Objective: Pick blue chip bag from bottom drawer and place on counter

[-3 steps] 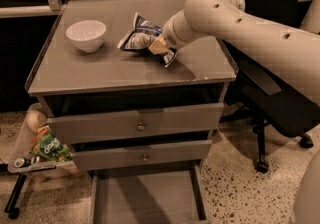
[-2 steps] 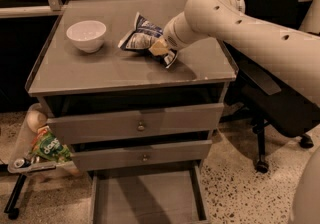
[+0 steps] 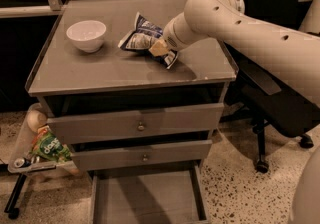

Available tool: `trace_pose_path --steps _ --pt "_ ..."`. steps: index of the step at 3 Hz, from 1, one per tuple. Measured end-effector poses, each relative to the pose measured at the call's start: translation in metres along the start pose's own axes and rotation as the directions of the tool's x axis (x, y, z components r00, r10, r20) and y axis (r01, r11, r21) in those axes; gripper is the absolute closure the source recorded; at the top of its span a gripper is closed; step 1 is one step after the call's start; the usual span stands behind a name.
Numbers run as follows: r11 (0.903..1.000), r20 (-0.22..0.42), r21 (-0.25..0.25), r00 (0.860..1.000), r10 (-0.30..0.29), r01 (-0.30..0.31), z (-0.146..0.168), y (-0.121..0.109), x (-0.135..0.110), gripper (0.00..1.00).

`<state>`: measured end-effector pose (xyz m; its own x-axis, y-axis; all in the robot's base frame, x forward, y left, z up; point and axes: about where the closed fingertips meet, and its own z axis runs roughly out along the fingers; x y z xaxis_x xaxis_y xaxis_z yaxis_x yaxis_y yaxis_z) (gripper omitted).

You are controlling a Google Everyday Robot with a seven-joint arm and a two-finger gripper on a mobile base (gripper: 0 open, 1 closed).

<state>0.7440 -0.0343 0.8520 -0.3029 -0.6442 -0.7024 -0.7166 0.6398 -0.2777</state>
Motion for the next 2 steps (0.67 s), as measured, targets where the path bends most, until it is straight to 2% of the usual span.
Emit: trace_pose_path --steps 1,2 --pt "1.0000 0.000 0.000 1.000 0.000 0.000 0.0000 0.0000 0.0000 0.13" --pt "1.0000 0.000 0.000 1.000 0.000 0.000 0.0000 0.0000 0.0000 0.00"
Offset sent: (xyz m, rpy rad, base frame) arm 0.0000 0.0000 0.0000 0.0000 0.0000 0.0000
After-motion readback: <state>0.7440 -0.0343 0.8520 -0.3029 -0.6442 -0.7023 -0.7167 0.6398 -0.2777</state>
